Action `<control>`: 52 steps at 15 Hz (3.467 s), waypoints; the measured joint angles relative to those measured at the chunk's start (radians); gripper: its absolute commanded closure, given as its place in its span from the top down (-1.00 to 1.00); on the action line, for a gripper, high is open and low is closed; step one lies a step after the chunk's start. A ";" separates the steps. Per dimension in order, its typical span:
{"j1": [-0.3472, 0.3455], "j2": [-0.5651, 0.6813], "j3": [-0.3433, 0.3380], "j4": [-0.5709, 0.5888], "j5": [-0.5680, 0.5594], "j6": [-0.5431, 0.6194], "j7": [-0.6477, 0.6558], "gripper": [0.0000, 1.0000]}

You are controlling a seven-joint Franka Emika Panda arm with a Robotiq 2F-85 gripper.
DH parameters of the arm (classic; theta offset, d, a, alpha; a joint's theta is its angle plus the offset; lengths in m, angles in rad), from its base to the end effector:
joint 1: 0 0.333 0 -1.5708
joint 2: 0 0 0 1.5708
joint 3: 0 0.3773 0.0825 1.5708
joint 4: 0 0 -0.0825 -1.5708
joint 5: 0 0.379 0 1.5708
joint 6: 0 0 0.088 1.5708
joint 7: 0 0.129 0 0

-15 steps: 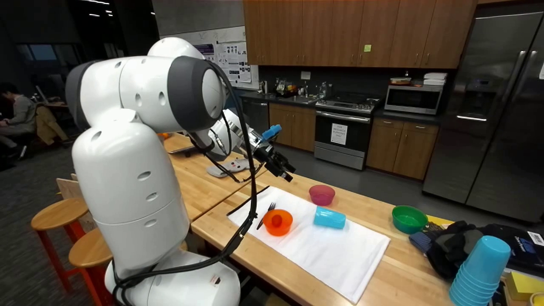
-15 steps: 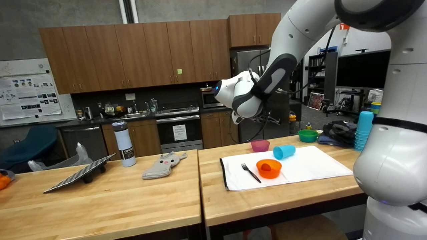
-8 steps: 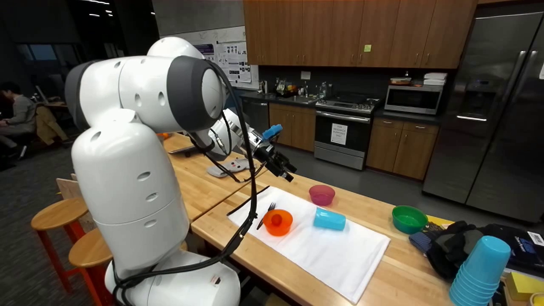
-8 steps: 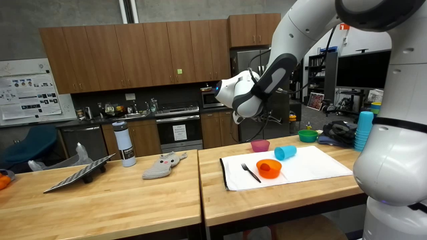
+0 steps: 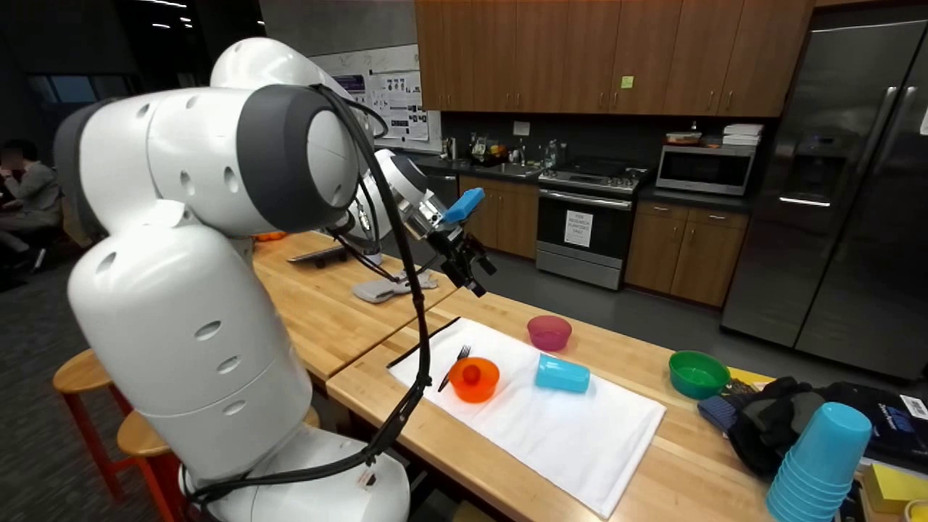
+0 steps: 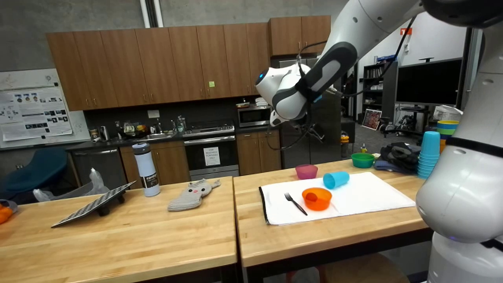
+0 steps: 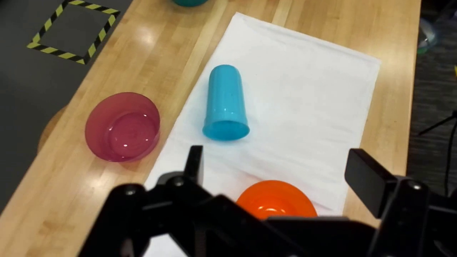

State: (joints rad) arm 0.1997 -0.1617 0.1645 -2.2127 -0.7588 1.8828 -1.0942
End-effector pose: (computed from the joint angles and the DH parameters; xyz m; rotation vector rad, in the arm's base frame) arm 0.4637 0.1099 0.4988 1.5724 1.9074 -0.5362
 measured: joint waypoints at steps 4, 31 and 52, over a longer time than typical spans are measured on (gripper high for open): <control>-0.010 -0.095 -0.031 -0.033 0.048 0.057 0.087 1.00; -0.079 0.069 -0.063 0.022 0.188 0.036 0.562 1.00; -0.125 0.184 -0.091 -0.005 0.078 0.033 0.906 1.00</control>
State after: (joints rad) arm 0.0751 0.0223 0.0731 -2.2177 -0.6807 1.9156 -0.1879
